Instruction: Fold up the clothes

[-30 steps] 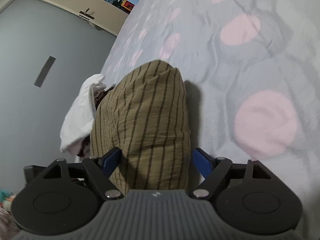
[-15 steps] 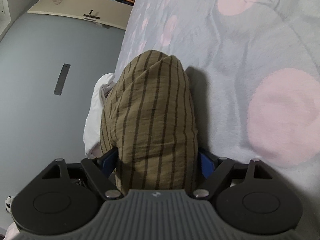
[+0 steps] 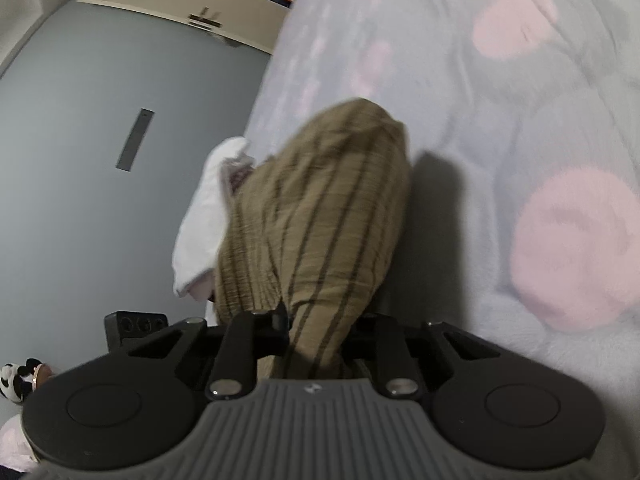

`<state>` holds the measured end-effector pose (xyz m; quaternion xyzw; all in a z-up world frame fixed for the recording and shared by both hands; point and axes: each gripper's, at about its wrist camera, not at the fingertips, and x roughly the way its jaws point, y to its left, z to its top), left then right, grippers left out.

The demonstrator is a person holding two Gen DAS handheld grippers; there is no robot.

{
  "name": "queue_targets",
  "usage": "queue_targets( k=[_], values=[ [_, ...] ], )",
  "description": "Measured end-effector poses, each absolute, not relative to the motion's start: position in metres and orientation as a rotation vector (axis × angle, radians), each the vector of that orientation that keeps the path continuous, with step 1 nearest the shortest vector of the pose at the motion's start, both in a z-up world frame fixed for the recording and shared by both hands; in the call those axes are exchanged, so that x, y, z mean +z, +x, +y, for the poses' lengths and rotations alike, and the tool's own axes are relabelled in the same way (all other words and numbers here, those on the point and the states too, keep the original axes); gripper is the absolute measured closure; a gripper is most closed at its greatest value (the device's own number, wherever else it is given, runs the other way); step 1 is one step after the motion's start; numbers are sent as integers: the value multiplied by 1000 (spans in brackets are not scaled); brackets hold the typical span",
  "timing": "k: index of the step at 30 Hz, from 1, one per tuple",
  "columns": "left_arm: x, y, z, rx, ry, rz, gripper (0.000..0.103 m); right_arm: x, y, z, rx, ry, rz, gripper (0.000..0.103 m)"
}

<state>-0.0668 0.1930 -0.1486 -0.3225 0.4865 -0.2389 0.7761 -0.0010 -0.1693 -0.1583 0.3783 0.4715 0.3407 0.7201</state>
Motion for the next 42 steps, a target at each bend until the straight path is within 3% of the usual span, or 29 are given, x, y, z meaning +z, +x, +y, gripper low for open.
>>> queue_targets(
  k=[15, 28, 36, 42],
  values=[
    [-78, -78, 194, -602, -712, 873, 92, -56, 0, -164, 814, 758, 891, 82],
    [38, -86, 331, -386, -594, 655, 92, 27, 96, 15, 1114, 693, 846, 82],
    [65, -69, 423, -234, -602, 612, 92, 17, 157, 133, 1195, 769, 924, 82],
    [29, -49, 461, -168, -639, 637, 92, -22, 179, 180, 1186, 778, 982, 82]
  ],
)
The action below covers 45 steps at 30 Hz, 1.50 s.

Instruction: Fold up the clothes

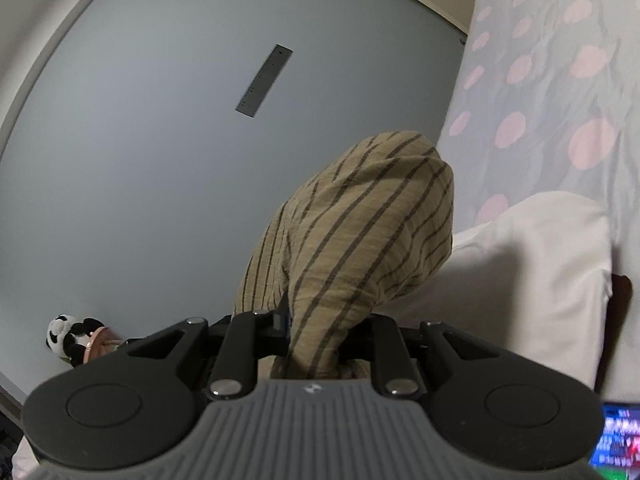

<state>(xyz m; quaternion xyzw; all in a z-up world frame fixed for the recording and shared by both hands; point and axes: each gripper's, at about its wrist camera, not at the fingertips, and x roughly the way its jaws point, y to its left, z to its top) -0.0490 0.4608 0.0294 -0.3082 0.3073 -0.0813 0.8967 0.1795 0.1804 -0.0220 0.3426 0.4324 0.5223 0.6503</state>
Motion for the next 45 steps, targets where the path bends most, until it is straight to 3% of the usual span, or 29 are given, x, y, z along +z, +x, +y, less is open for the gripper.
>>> queue_targets(
  k=[3, 5, 6, 10, 17, 22, 27, 29, 33, 40, 45],
  values=[
    [0, -39, 482, -153, -664, 669, 90, -52, 185, 194, 1122, 754, 1045, 82],
    [-25, -32, 491, -122, -680, 709, 86, -72, 186, 199, 1060, 706, 1088, 71],
    [-34, -30, 492, -102, -679, 729, 79, -76, 183, 199, 1034, 669, 1090, 55],
    [-26, -38, 486, -51, -594, 725, 66, -63, 159, 177, 978, 507, 996, 48],
    [42, -67, 462, 13, -361, 575, 65, -4, 120, 160, 956, 255, 682, 47],
    [62, -57, 416, -98, -255, 473, 59, 13, 132, 220, 962, 93, 569, 47],
    [17, -7, 406, -53, -211, 543, 61, 0, 151, 251, 826, 74, 576, 49],
    [-8, 14, 418, 48, -207, 601, 74, -8, 161, 259, 762, 76, 584, 51],
    [-33, 20, 455, 226, -277, 639, 75, -23, 181, 275, 633, 81, 599, 56],
    [-4, -3, 494, 188, -407, 559, 74, -18, 185, 250, 657, 213, 567, 47],
    [7, 19, 486, 84, -382, 624, 70, -17, 172, 242, 678, 184, 591, 46]
  ],
)
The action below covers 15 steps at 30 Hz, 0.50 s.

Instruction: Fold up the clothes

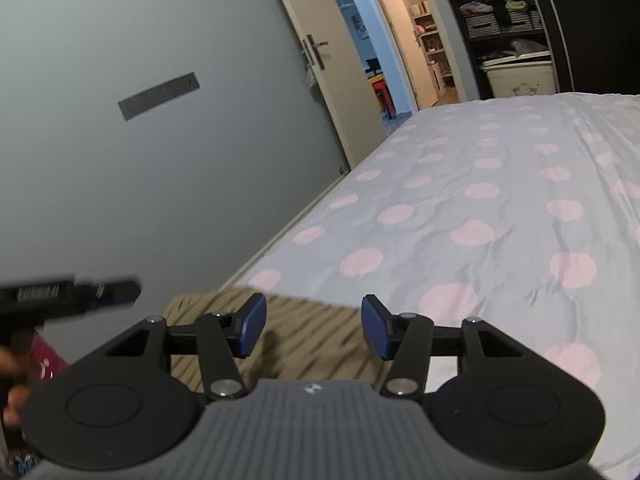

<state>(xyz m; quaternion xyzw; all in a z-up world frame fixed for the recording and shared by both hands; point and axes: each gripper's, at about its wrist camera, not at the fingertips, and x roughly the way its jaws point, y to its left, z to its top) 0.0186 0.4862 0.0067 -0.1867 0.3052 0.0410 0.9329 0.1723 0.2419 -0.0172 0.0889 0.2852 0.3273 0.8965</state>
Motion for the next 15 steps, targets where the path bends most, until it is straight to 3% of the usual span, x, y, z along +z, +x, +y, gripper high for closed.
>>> queue_targets(
  k=[2, 4, 7, 8, 9, 10, 15],
  values=[
    [11, 28, 483, 43, -369, 654, 63, -20, 169, 242, 666, 158, 606, 45],
    [14, 37, 479, 2, -355, 683, 62, -22, 169, 240, 663, 173, 609, 39],
    [2, 52, 475, -2, -341, 746, 62, -24, 169, 237, 659, 196, 613, 41],
    [0, 52, 476, -6, -351, 742, 65, -25, 170, 236, 658, 203, 615, 45],
    [-1, 51, 476, -11, -362, 738, 90, -26, 170, 235, 656, 211, 616, 66],
    [-2, 51, 476, -15, -373, 735, 103, -27, 170, 234, 655, 218, 618, 75],
    [5, 46, 496, -17, -468, 641, 103, -31, 171, 229, 648, 256, 625, 84]
  ],
)
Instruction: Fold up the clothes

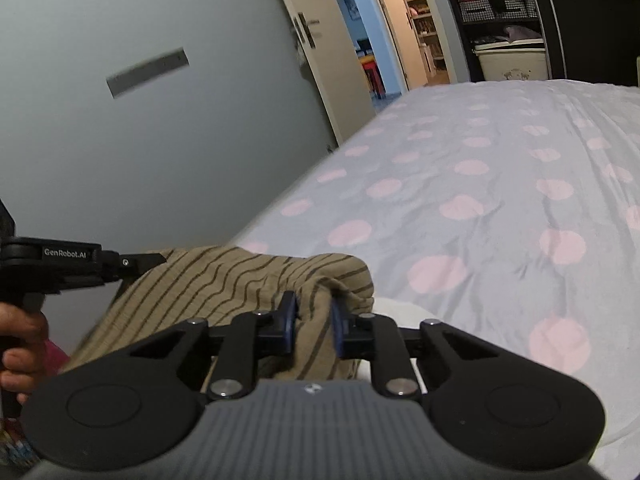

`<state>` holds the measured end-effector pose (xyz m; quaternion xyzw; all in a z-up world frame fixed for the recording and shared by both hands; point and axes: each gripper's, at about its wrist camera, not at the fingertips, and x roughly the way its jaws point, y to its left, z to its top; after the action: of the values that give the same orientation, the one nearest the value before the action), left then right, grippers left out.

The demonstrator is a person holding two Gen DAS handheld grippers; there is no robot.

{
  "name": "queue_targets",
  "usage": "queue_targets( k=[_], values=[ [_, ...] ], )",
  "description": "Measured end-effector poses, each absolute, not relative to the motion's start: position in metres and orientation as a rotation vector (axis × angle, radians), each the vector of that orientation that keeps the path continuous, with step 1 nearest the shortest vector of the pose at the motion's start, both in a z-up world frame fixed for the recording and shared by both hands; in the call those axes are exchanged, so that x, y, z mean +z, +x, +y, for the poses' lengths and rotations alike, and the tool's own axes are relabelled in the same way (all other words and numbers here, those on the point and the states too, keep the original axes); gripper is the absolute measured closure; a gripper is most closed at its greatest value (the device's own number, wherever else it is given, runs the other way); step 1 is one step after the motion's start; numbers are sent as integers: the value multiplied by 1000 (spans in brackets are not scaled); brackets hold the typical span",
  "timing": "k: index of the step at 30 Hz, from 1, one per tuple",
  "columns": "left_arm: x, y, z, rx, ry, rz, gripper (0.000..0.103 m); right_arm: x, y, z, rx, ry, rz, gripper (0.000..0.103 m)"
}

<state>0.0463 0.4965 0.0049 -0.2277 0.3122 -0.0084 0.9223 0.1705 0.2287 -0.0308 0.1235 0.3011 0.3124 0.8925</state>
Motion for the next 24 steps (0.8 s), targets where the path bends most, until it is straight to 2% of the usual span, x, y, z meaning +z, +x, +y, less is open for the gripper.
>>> queue_targets(
  k=[3, 8, 11, 12, 13, 15, 21, 24],
  values=[
    [4, 46, 506, 20, -486, 621, 103, -33, 171, 226, 644, 279, 629, 88],
    [-12, 46, 516, 66, -535, 652, 103, -43, 174, 224, 641, 270, 672, 88],
    [-18, 43, 522, 83, -571, 653, 100, -37, 173, 217, 684, 313, 645, 73],
    [-17, 41, 523, 77, -590, 633, 92, -36, 172, 216, 687, 326, 639, 60],
    [-14, 38, 524, 88, -592, 618, 80, -34, 171, 214, 678, 333, 626, 57],
    [-7, 31, 525, 131, -576, 590, 68, -32, 168, 211, 664, 338, 611, 57],
    [17, 9, 505, 35, -516, 560, 68, -29, 152, 208, 657, 324, 591, 55],
    [22, 8, 480, 1, -390, 584, 63, -34, 146, 211, 672, 300, 602, 53]
  ],
)
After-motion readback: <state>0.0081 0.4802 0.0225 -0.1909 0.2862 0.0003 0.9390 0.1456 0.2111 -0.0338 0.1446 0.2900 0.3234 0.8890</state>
